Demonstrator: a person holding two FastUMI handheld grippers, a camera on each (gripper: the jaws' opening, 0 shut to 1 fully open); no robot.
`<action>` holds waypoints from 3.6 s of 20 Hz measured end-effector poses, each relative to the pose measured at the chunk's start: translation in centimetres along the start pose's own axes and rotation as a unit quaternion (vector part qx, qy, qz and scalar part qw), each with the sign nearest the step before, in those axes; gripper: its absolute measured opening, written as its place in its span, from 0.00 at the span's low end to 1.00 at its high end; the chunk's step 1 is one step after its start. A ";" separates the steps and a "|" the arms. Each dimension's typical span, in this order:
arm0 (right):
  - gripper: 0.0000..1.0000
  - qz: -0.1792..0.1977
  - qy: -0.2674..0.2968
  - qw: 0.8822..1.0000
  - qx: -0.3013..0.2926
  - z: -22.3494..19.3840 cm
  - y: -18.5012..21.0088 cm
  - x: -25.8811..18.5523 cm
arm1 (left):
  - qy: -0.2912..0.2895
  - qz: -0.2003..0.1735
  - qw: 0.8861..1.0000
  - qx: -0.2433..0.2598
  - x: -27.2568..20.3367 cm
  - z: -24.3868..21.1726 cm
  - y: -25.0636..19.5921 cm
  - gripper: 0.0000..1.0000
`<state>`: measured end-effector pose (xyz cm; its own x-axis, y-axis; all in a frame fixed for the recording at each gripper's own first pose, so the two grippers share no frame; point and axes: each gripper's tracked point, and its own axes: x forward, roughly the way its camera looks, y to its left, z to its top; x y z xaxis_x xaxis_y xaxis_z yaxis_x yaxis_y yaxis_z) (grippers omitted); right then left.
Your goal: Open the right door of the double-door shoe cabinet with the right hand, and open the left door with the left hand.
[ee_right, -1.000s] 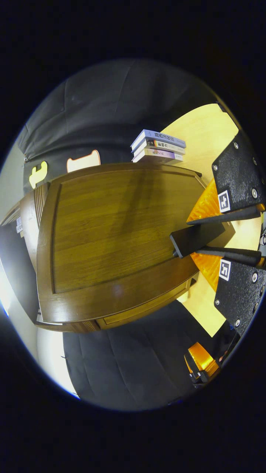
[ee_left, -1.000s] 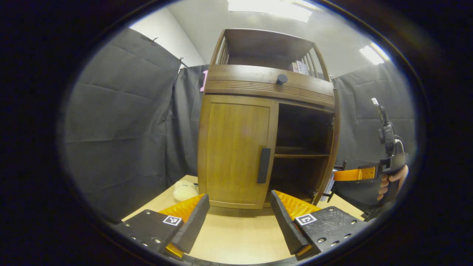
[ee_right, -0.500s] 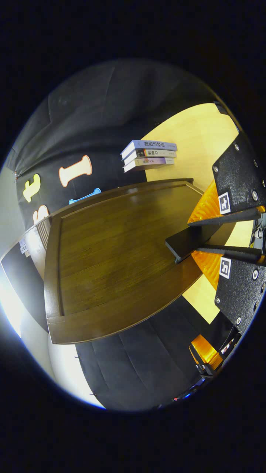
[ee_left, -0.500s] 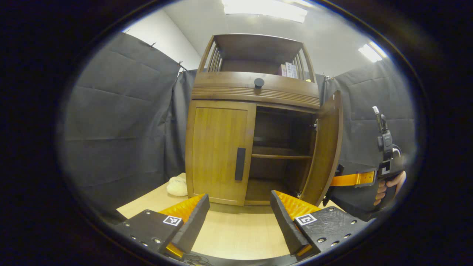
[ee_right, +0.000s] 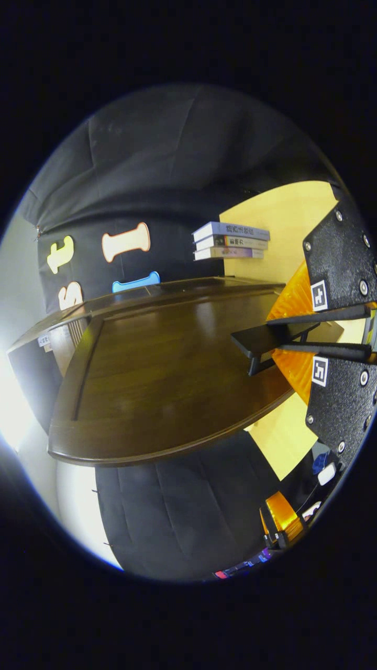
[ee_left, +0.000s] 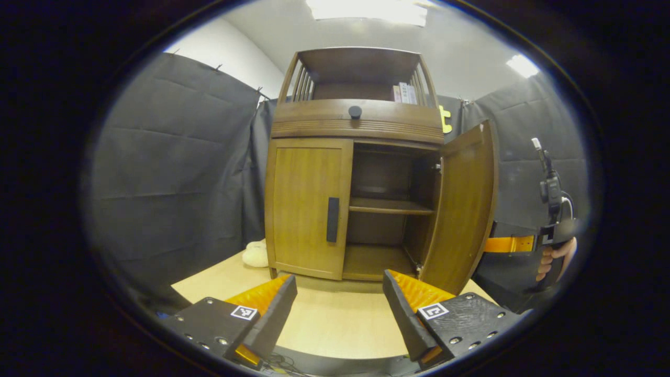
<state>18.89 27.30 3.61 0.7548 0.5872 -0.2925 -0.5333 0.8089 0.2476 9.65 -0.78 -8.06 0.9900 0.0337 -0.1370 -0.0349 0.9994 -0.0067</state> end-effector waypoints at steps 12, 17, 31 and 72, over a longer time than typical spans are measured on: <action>0.07 -0.024 -0.021 0.999 0.011 0.1 -5.1 -0.8 | -0.001 -0.003 1.000 0.002 0.1 0.2 -0.5 0.95; 0.08 -0.014 -0.018 0.999 0.026 -0.9 -5.0 -2.7 | 0.008 0.003 1.000 0.001 -0.1 -0.4 -0.1 0.90; 0.67 -0.100 -0.057 0.991 -0.067 -0.5 -3.1 -8.6 | 0.011 0.004 1.000 -0.012 4.2 0.5 0.8 0.99; 0.92 -0.262 -0.061 0.963 -0.007 -3.1 10.5 -1.7 | 0.014 -0.203 0.979 0.029 14.5 0.7 -2.3 0.28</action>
<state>10.80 34.82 3.83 0.9604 0.0916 -0.2630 -0.0719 0.9939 0.0837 24.17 -2.53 -9.38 0.9163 -0.3659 -0.1629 0.3694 0.9292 -0.0094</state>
